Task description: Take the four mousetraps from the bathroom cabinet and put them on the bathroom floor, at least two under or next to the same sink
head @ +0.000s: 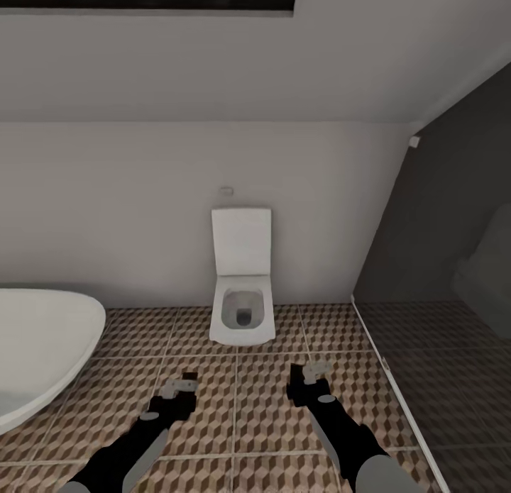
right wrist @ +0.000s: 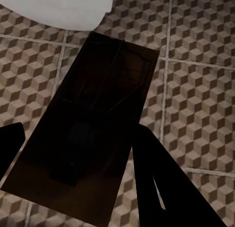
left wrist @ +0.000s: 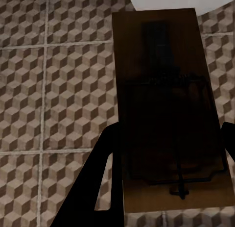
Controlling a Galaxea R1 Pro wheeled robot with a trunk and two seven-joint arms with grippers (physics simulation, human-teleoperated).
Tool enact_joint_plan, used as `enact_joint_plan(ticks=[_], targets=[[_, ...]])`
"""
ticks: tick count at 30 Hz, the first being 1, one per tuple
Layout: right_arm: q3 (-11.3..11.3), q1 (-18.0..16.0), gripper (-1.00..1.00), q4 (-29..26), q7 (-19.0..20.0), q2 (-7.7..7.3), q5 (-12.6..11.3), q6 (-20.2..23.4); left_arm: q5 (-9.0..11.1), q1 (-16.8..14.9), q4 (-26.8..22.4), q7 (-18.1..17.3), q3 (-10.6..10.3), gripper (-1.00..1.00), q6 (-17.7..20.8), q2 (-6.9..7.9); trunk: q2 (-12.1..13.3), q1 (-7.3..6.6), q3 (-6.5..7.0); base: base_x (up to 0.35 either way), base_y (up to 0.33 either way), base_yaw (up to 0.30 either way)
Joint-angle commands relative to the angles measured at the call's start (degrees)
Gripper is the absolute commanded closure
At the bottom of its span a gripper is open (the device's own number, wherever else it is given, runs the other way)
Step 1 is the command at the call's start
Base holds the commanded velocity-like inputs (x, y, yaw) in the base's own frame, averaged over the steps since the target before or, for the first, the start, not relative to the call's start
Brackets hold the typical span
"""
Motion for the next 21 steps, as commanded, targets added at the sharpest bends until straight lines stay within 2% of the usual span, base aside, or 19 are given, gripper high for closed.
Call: enact_joint_plan(ticks=[1, 21], targets=[[0.29, -0.03, 1.00, -0.09, -0.51, -0.02, 0.20, 0.43, 0.37, -0.07, -0.13, 0.64, -0.49, 1.00, -0.07, 0.07, -0.51, 0.24, -0.37, 0.000, 0.000, 0.000], [0.21, -0.03, 1.00, -0.06, -0.44, -0.02, 0.20, 0.43, 0.32, -0.07, -0.29, 0.63, -0.65, 1.00, -0.34, -0.05, -8.53, 4.64, -5.81, 0.000, 0.000, 0.000]])
